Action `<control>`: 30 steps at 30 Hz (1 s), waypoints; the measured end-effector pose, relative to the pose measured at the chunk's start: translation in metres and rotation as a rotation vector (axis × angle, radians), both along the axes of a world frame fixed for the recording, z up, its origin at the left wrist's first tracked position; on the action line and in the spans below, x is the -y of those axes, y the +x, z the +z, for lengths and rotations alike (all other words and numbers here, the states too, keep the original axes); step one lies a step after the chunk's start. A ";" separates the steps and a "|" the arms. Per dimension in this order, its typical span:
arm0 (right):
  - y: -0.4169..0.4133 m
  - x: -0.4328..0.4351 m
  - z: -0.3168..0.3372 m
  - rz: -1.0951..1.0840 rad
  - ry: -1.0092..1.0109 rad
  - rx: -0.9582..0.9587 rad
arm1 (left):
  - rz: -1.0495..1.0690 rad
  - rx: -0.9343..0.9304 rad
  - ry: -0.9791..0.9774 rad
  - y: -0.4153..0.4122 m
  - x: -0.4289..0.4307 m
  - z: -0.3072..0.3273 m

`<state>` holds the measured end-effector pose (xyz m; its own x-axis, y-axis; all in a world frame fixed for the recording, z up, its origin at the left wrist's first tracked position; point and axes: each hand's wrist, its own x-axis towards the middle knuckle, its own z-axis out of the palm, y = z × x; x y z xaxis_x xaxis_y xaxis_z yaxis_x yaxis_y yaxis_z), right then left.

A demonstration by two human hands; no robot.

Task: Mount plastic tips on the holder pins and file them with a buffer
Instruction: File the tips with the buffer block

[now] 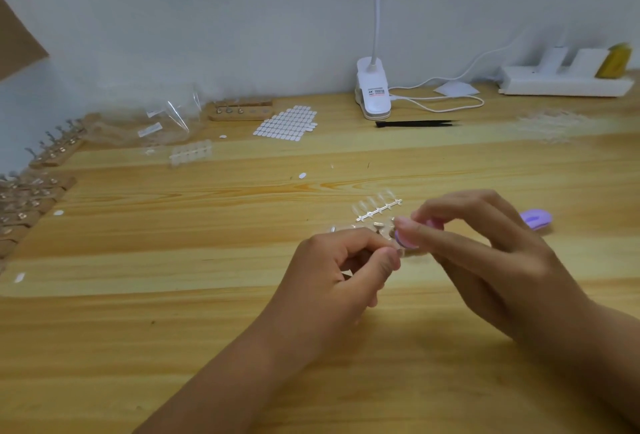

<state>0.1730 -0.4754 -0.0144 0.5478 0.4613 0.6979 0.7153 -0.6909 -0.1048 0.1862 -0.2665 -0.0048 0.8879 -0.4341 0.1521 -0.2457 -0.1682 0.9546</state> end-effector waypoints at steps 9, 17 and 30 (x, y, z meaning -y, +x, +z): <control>-0.002 0.000 0.000 -0.025 0.017 -0.012 | 0.025 0.076 -0.006 0.000 0.000 -0.001; -0.004 -0.005 -0.001 0.005 -0.006 -0.015 | 0.033 0.111 0.007 0.001 -0.001 -0.002; 0.001 0.003 0.000 -0.087 0.054 -0.016 | 0.069 0.091 0.004 0.000 0.000 -0.002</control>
<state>0.1738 -0.4779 -0.0143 0.5953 0.3735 0.7115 0.6510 -0.7432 -0.1545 0.1863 -0.2667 -0.0063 0.8984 -0.3731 0.2316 -0.3190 -0.1919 0.9281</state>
